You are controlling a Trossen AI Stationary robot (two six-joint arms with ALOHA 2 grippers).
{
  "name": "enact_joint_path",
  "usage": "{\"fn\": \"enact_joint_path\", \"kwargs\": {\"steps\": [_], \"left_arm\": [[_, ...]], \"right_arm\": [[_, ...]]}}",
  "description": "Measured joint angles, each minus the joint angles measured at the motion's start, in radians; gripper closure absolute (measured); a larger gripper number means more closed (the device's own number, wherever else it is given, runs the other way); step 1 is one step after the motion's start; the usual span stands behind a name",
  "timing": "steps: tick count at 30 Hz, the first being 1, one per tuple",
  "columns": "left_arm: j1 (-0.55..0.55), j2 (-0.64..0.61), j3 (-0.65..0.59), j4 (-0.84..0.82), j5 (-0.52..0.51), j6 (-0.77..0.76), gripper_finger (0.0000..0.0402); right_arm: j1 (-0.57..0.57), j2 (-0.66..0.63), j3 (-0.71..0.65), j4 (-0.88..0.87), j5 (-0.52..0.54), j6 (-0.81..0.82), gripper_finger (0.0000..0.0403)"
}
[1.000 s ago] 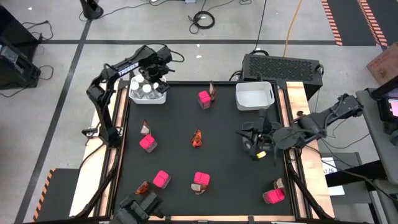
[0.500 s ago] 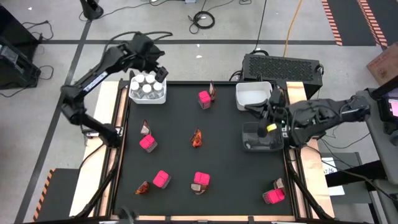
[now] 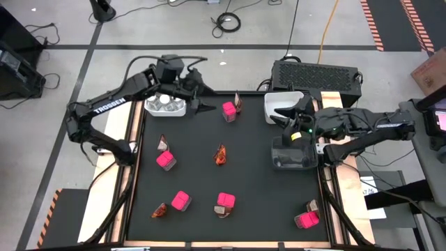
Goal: Sort spices by type
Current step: Put the orange seasoning bag into the right white bin
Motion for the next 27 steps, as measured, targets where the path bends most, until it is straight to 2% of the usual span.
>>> {"fn": "enact_joint_path", "kwargs": {"steps": [4,10,15,19,23,27], "left_arm": [[-0.062,-0.001,0.0,0.026,-0.036,-0.112,0.0057],[-0.199,-0.019,0.0,-0.127,-0.128,-0.199,0.0057],[-0.329,-0.023,0.0,-0.276,-0.226,-0.334,0.0057],[-0.398,-0.022,0.0,-0.4,-0.331,-0.45,0.0057],[-0.461,-0.022,0.0,-0.463,-0.442,-0.573,0.0057],[-0.509,-0.018,0.0,-0.46,-0.529,-0.601,0.0057]], "right_arm": [[-0.009,0.0,0.0,0.017,-0.035,-0.032,0.0245],[-0.075,0.012,0.0,-0.106,-0.325,-0.063,0.0243],[-0.08,0.032,0.0,-0.25,-0.468,-0.174,0.0243],[-0.08,0.05,0.0,-0.273,-0.577,-0.23,0.0243],[-0.08,0.07,0.0,-0.273,-0.623,-0.229,0.0243],[-0.08,0.083,0.0,-0.324,-0.623,-0.18,0.0243]]}}
